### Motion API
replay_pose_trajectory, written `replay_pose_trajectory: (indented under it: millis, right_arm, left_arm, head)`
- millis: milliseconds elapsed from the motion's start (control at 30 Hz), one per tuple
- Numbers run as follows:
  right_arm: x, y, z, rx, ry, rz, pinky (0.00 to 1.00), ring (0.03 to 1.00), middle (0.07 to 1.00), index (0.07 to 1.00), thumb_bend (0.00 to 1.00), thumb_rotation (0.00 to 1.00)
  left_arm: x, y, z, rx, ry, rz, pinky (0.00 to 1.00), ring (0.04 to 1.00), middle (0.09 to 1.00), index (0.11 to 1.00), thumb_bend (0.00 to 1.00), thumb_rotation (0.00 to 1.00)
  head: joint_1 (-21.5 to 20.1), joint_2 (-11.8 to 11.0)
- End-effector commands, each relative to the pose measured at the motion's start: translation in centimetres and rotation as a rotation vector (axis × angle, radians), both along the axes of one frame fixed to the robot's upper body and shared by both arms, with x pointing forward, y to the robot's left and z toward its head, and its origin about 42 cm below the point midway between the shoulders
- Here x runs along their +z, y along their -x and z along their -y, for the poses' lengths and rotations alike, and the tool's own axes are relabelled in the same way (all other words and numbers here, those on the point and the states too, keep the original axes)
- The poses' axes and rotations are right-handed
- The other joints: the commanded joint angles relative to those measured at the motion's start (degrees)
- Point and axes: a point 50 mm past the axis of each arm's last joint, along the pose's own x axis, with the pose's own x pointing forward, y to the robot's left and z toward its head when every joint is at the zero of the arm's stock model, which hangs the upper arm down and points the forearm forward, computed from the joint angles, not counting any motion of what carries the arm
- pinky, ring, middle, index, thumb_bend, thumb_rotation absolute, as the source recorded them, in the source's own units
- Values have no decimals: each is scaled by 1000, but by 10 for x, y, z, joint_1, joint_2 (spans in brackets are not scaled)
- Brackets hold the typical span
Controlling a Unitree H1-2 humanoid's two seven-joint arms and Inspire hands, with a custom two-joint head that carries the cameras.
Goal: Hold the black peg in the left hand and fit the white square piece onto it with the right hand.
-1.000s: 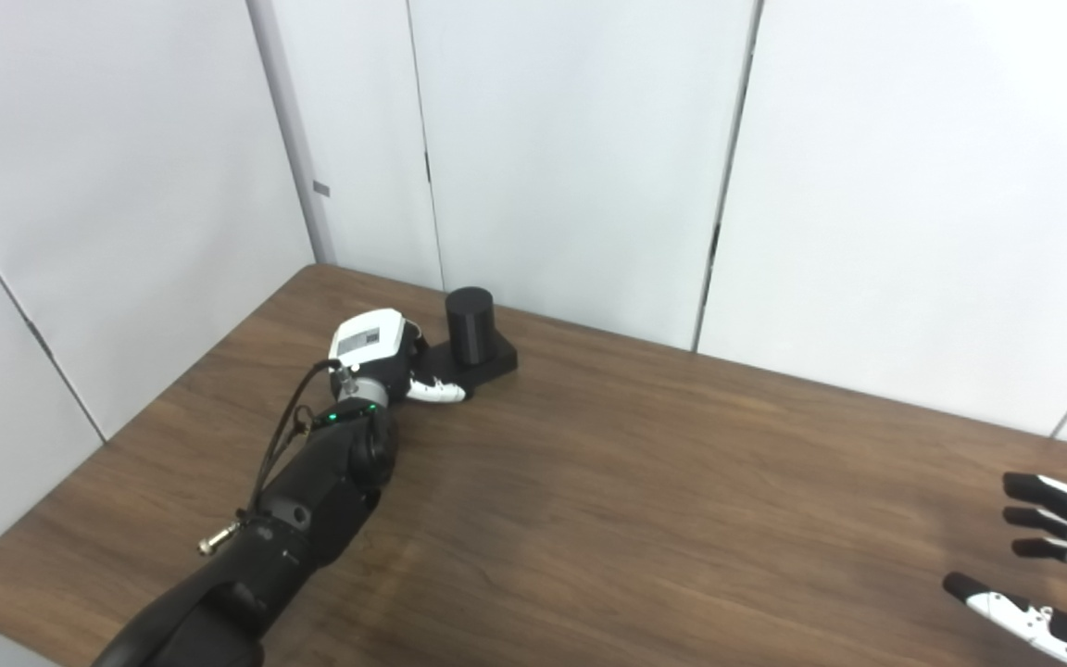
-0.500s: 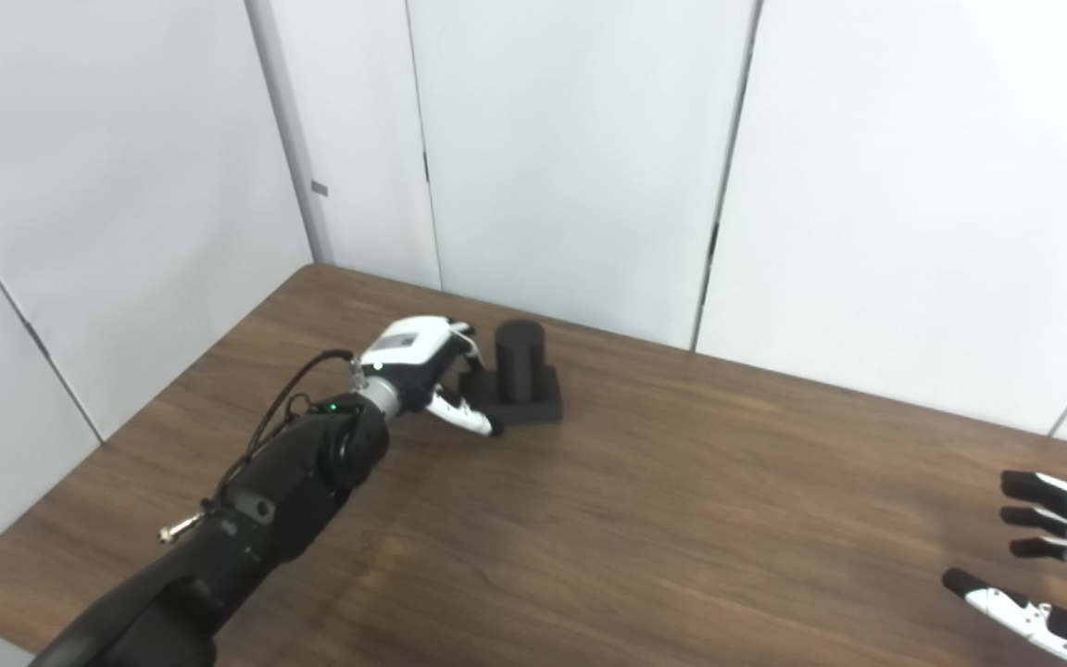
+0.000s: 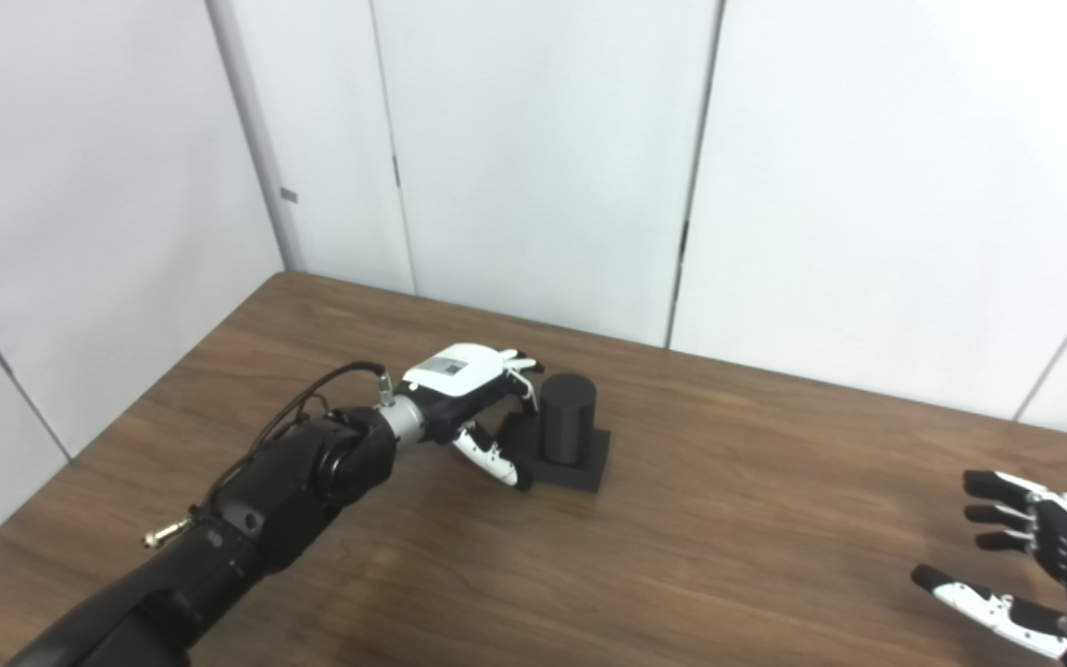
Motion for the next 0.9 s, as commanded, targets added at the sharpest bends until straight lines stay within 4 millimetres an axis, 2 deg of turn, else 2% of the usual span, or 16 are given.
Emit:
replay_pose_trajectory:
  millis: [0, 233, 367, 700, 867]
  right_arm:
    - [19, -7, -1, 16, 12, 115, 590, 682, 734, 704, 626, 0]
    - [11, -12, -3, 23, 28, 132, 555, 677, 735, 697, 635, 0]
    - [10, -13, -7, 20, 30, 133, 563, 680, 736, 703, 628, 0]
    - [15, -14, -14, 11, 35, 162, 576, 681, 735, 706, 627, 0]
    - [25, -17, -9, 3, 46, 201, 573, 677, 729, 699, 629, 0]
  left_arm:
    - [-30, 16, 31, -147, -45, -74, 927, 981, 946, 494, 522, 69]
    - [-48, 25, 69, -290, -51, -27, 870, 961, 933, 494, 522, 71]
    - [-53, 28, 85, -353, -102, -14, 885, 964, 932, 494, 522, 72]
    - [-58, 39, 113, -463, -184, -27, 878, 956, 920, 493, 521, 77]
    - [-59, 43, 117, -482, -209, -45, 889, 960, 915, 494, 521, 78]
  head:
    - [0, 0]
    - [-55, 19]
    - [-84, 27]
    - [-145, 41]
    - [-170, 43]
